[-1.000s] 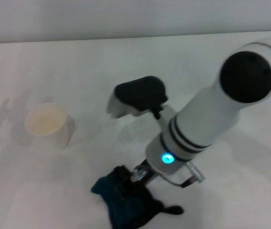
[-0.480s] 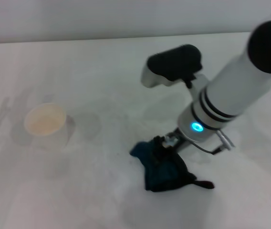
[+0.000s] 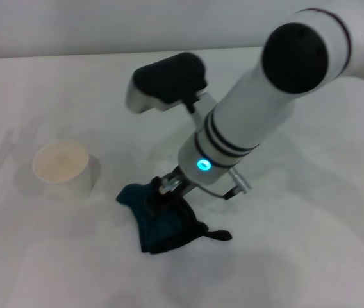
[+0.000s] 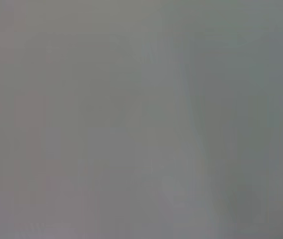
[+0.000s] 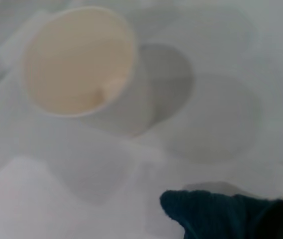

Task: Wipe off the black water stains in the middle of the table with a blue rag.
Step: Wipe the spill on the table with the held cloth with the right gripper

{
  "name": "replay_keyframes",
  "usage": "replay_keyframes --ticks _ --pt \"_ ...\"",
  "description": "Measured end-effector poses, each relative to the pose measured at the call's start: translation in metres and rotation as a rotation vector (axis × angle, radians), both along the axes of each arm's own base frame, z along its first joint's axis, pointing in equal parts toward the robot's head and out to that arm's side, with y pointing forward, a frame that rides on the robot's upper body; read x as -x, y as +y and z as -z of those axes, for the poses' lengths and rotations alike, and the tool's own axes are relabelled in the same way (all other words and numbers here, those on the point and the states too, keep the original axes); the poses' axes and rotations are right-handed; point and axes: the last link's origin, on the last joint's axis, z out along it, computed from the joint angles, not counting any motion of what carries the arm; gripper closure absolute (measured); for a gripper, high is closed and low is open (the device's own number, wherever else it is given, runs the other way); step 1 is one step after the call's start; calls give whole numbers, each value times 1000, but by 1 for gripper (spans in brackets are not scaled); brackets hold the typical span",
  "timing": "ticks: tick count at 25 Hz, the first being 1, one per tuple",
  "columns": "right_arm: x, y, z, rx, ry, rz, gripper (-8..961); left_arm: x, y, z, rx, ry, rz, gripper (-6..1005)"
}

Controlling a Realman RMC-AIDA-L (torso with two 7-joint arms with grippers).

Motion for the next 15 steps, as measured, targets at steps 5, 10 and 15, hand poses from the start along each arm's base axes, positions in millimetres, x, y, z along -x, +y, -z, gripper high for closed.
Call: replay_keyframes --ticks 5,10,15 --pt "11 -14 14 64 24 -9 866 -1 1 1 2 1 1 122" --pt "16 -30 23 119 45 1 866 -2 3 2 9 3 2 122" --pt "9 -30 18 120 23 23 866 0 2 0 9 6 0 123"
